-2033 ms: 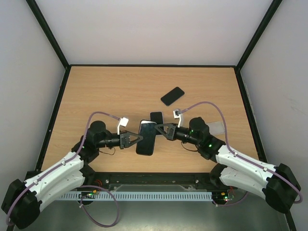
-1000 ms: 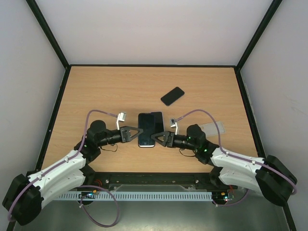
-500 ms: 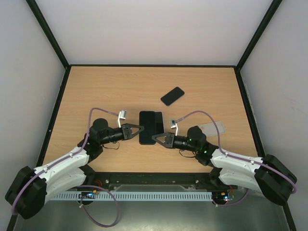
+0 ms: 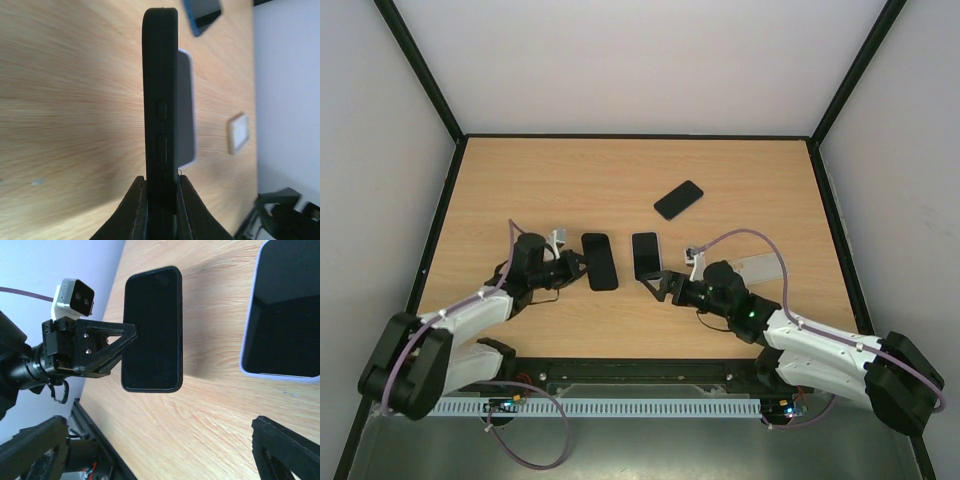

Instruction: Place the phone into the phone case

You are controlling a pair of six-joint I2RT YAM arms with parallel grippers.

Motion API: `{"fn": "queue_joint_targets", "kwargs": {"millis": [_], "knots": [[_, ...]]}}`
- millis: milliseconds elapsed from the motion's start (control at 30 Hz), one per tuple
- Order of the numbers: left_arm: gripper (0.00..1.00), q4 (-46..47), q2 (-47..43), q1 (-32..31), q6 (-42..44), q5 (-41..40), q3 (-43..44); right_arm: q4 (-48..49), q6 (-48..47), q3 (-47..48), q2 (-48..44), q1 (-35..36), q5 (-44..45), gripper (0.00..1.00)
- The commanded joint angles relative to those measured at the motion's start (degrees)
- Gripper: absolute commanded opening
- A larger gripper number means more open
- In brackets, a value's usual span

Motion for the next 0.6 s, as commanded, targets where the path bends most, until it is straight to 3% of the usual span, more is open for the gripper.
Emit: {"fn": "queue_joint_targets", "kwargs": {"millis": [0,300,467,567], "knots": [[0.02,-1.4,6.6,2.8,5.9,2.2,5.7,-11.2,-4.8,5.1,-0.9,0.3,6.7,0.98],[0.04,1.8,17.8,5.5,8.0,3.6,8.5,-27.8,-5.3,14.3,6.5,-0.4,19.3,0.98],[0.12,2.4,22.1,6.5,9.1,3.9,9.1,-29.6,-5.1,15.6,8.1,-1.0,19.6,0.97],[0.23,0.2,22.7,7.2,10.0,2.5,9.8,-30.9,-2.7,15.5,8.1,-1.4,23.2,0.98]]}}
